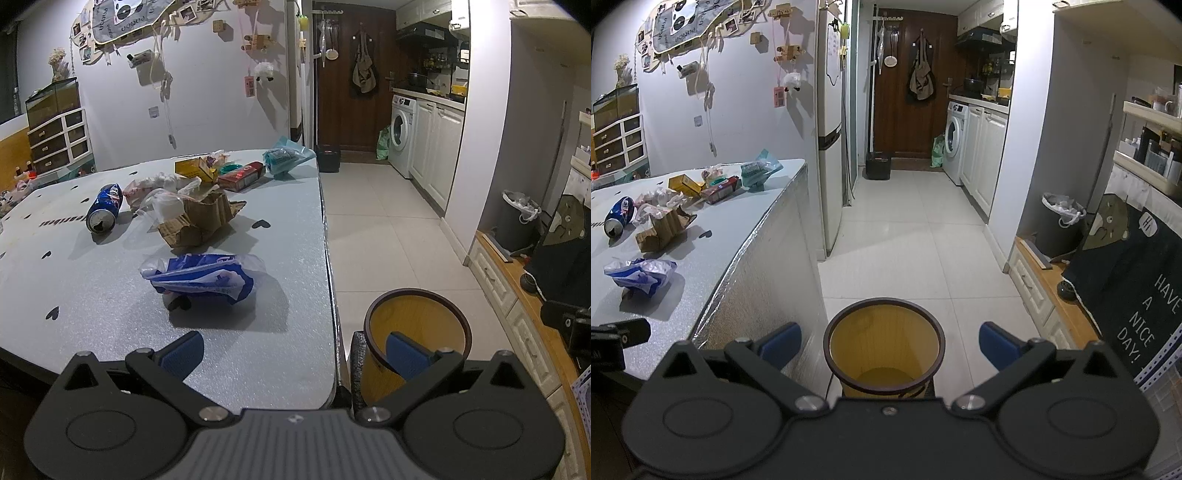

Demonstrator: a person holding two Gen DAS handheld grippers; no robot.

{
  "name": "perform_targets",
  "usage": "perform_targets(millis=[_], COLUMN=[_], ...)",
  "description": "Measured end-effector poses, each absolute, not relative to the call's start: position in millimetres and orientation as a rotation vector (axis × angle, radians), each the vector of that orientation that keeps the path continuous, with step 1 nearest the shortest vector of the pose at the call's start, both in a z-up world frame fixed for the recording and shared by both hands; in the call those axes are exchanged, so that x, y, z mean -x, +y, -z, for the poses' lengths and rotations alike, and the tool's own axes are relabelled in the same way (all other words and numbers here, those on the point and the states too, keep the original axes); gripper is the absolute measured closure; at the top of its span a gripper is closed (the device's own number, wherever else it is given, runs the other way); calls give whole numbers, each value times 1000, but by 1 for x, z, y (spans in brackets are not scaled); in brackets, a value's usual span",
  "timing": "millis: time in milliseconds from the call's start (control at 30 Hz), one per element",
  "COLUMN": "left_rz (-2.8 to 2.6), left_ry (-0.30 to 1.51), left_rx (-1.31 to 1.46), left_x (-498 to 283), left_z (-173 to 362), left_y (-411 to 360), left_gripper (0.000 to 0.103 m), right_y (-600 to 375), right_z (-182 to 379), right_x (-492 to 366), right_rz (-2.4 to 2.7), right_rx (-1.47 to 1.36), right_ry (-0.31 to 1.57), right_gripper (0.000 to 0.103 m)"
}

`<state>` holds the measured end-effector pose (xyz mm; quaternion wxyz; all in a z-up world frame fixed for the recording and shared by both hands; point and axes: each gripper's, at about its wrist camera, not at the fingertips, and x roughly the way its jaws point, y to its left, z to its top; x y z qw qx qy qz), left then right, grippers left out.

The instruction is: Collect trash

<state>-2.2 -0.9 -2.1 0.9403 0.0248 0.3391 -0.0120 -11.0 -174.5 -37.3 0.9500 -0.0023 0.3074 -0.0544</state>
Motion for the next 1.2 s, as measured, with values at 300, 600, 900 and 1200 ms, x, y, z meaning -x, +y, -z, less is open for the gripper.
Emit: perform_targets(millis=[300, 600, 900, 1200], left_rz=[27, 27, 28, 27], left_ry=[691, 691, 692, 693], left_rx=[-50, -51, -52, -52], left_x=[2, 3, 3, 3], left_z=[3, 3, 3, 3], left_y=[-1, -1, -1, -1], left_gripper=[0, 0, 0, 0], right_y=[-173, -173, -173, -172], right_z=[36, 38, 39, 40], right_x=[11, 11, 11, 11], right_rz=[108, 104, 106, 104], right_rx=[5, 6, 8, 11], right_ry=[624, 629, 631, 634], right_gripper=[0, 0, 0, 0])
